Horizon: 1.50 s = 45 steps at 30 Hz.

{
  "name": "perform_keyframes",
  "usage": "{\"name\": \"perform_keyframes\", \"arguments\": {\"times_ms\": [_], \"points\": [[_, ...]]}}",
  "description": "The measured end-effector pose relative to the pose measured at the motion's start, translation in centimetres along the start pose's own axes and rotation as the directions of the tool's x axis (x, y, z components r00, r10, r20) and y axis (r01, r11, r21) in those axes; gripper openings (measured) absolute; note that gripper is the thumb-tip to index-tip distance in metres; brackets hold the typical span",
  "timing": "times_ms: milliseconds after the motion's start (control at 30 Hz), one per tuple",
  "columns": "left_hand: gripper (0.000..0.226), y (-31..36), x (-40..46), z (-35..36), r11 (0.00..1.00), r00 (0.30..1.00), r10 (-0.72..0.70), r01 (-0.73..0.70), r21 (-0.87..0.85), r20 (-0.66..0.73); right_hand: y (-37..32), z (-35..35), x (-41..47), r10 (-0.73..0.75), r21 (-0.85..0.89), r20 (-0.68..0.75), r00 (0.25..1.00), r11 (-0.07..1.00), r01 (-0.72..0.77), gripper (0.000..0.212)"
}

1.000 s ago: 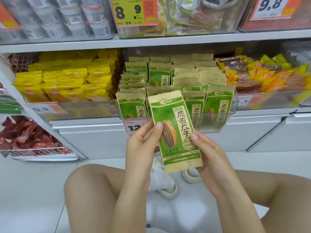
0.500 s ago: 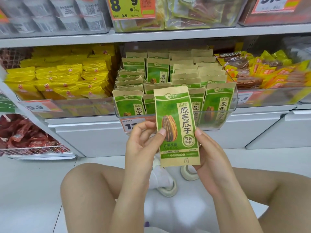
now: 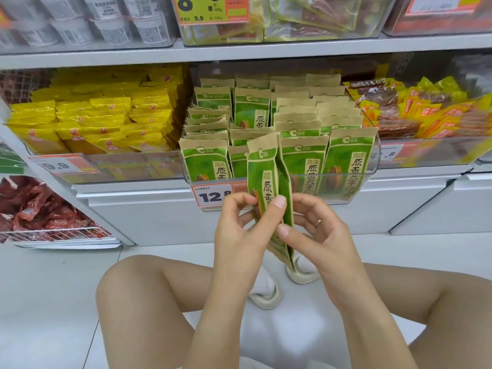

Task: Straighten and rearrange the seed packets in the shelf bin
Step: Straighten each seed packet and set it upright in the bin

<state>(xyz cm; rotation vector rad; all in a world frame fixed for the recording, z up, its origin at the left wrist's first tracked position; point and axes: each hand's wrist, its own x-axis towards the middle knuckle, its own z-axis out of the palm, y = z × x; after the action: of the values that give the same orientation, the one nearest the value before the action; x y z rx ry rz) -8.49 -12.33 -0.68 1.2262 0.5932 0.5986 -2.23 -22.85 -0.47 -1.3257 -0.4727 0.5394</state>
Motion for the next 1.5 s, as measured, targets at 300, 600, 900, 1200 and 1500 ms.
{"name": "perform_keyframes", "arguments": {"times_ms": [300,600,900,1200,1500], "points": [[0.046,-0.5,-0.1,0.0,1.000,0.998,-0.016,0.017,0.000,0.067,-1.0,1.2,2.7,0.096,0.043,-0.047,0.994,0.995,-0.094,0.033],[0.048,-0.4,-0.1,-0.2,0.999,0.998,-0.042,0.042,0.013,0.041,-1.5,2.4,3.2,0.148,0.092,-0.085,0.985,0.986,-0.140,0.026],[0.047,-0.7,-0.2,-0.4,0.999,0.985,-0.039,0.039,0.003,0.167,-1.9,2.0,3.2,0.157,0.160,-0.136,0.978,0.978,-0.135,0.025],[0.053,0.1,0.0,-0.8,0.997,0.995,-0.029,0.036,-0.070,0.097,-1.1,-0.2,2.0,0.124,0.079,0.112,0.986,0.988,-0.133,0.032],[0.046,0.6,-0.1,-0.8,0.998,0.999,-0.021,0.024,-0.064,0.048,-1.1,-1.2,0.3,0.157,-0.005,0.279,0.947,0.987,-0.162,0.025]]}}
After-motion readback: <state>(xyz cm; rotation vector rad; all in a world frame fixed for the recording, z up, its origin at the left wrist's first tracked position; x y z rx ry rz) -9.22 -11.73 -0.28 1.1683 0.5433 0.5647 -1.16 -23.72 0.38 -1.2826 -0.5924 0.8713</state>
